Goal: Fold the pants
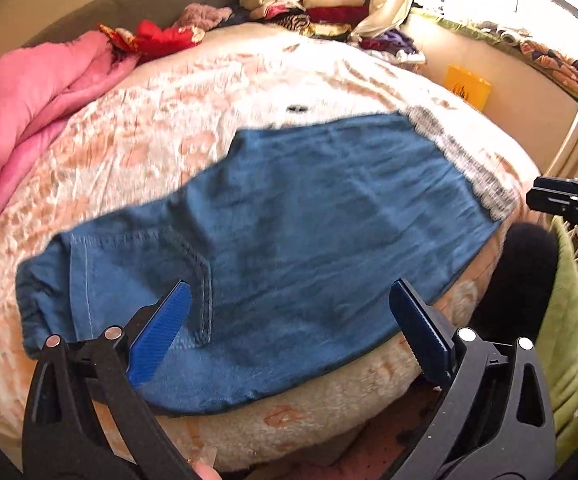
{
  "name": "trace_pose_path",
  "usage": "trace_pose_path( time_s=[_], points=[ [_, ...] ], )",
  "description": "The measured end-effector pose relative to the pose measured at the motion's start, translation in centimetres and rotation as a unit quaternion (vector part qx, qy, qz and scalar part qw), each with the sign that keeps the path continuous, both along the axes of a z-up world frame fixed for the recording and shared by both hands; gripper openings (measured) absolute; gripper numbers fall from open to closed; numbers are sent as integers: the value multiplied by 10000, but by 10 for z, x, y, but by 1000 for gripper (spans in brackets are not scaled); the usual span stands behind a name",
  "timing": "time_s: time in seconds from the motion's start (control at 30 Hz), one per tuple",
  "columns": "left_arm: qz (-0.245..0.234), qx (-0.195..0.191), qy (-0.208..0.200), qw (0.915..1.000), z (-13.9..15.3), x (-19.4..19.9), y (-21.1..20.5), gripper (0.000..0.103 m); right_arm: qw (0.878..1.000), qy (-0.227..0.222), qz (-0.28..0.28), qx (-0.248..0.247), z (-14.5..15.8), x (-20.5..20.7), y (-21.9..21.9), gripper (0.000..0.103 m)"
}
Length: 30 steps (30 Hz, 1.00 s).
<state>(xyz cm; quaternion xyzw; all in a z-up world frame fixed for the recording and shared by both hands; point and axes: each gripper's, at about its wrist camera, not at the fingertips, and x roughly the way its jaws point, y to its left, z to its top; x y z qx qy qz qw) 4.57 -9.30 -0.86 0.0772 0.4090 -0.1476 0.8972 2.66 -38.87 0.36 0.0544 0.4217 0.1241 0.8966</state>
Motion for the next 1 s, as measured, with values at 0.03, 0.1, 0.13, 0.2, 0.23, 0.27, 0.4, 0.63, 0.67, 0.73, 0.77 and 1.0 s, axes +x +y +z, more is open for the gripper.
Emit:
trace_pose_path(
  time_s=[0.03,0.1,0.13,0.2,0.23,0.27,0.4,0.63,0.67,0.73,0.77,1.0],
  points=[
    [-19,-7,-36,10000,4,0,-1,93,10000,-71,-62,4,5,-3,-4,80],
    [-40,-12,-102,9999,11,0,-5,93,9998,-168,-127,11,11,-7,-10,80],
    [-51,-21,-114,9999,13,0,-6,93,9997,-202,-154,4,13,-7,-12,80],
    [-66,-63,-148,9998,19,1,-10,93,9993,-314,-216,21,19,-10,-17,80],
    [-75,-85,-156,9998,20,0,-12,93,9991,-357,-235,42,22,-11,-20,80],
    [-99,-110,-162,9998,22,0,-13,93,9987,-419,-274,63,25,-13,-22,80],
    [-186,-106,-220,9995,29,0,-24,93,9980,-527,-328,87,31,-19,-26,80],
    [-342,-112,-223,9991,33,3,-40,93,9970,-642,-434,91,36,-24,-29,94],
    [-369,-112,-223,9990,33,4,-42,93,9967,-665,-452,113,37,-25,-31,94],
    [-416,-68,-219,9989,32,7,-48,93,9966,-664,-469,134,37,-25,-32,94],
    [-440,-60,-216,9988,32,8,-50,93,9965,-669,-484,134,36,-25,-33,94],
    [-604,39,-195,9980,29,20,-67,93,9968,-569,-530,176,29,-22,-37,94]
  ],
)
